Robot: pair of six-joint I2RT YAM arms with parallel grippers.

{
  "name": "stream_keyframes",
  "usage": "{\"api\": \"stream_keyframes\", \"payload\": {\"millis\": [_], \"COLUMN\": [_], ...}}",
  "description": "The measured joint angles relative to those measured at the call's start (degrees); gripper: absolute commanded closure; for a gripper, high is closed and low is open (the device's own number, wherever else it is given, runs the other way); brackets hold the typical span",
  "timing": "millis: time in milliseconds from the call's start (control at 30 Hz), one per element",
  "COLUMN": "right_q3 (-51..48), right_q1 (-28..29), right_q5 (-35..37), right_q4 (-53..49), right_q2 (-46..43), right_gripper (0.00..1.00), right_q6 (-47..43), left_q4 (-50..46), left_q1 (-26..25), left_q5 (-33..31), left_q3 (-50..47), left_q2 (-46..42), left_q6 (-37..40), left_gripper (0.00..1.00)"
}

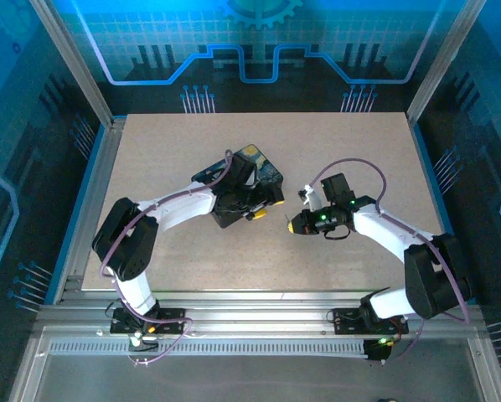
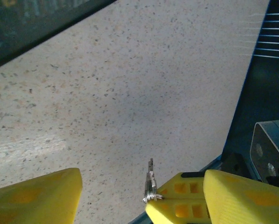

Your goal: Unlock the padlock with the key

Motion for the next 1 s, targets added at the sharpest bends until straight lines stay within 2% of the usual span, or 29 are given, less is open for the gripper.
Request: {"api": "stream_keyframes", "payload": {"millis": [333,1000], "right_q3": [3.0,5.9], "right_q1": [1.8,3.1], "right_q5": [-0.7,-0.9], "right_q4": [0.0,0.2], "right_q2": [-0.1,-0.1], "right_gripper": [1.0,1.0], "right_q6": [0.0,0.0], "left_q4": [1.4,1.7], "left_q1": [0.0,0.0], "left_q5": [2.2,2.4], "left_q3": [0.0,0.0], "left_q2": [-0.3,-0.7], "left_q6": [-0.9,-1.2], "left_gripper": [0.45,0.71]}}
